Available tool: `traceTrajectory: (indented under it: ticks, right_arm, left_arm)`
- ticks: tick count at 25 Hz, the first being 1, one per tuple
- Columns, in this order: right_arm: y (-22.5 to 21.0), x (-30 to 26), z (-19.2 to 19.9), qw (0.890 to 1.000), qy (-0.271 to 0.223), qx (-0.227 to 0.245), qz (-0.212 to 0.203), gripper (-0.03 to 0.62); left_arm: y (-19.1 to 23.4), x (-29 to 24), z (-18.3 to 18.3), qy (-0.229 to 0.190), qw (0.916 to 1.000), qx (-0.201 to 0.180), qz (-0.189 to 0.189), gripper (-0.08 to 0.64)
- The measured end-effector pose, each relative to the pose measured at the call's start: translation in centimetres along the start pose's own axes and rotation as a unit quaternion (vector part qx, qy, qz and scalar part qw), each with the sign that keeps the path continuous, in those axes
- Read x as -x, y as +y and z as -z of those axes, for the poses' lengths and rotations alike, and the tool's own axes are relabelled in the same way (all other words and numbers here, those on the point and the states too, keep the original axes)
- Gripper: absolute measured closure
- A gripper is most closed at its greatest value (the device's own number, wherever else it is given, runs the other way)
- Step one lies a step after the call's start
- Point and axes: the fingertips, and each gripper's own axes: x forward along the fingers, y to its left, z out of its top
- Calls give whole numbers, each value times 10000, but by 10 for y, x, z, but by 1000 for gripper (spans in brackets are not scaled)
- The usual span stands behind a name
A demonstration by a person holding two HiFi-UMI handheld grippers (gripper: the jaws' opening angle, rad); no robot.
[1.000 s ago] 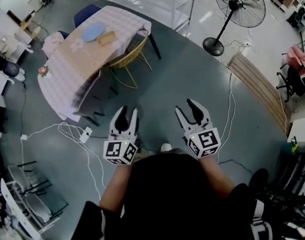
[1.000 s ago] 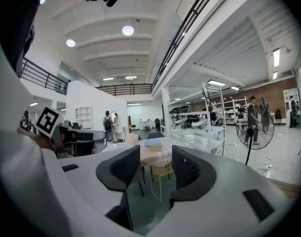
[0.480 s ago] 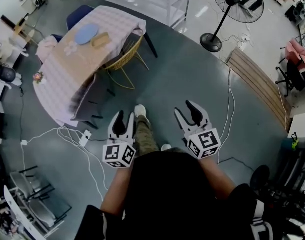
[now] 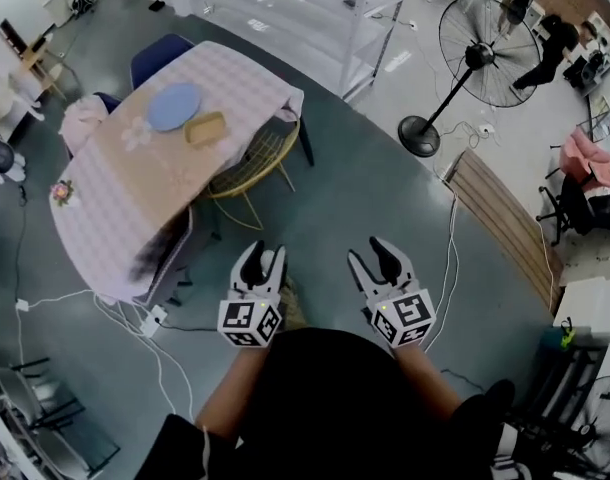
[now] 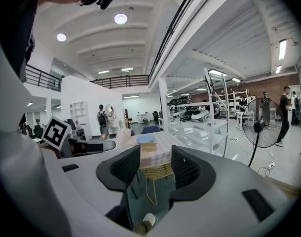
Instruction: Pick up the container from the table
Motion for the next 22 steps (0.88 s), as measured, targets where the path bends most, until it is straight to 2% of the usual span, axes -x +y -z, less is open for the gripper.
traceTrajectory:
  ticks: [2,6,12,16,22]
  right_arm:
    - [-3,-42,-12,10000,57,6,-5,423]
    - [-15,-124,-63,9996,-73,219,154,423]
    - [-30,-226,-116,9995,-81,285,58,423]
    - [-31,-265,-134,9996,-129,254,-54,423]
    - [-37,-317,-129,9989,195,189,-394,423]
  left_arm:
    - [29,-26,-13,91,10000,-2,14,399]
    - [87,-87,-54,251,9997,45,42,399]
    - [152,-143,-111,248,9997,-22,-5,399]
    - [195,-168,-118,368,9991,-34,-216,399]
    - [256,-206,-109,776,9932,-145,-860,394]
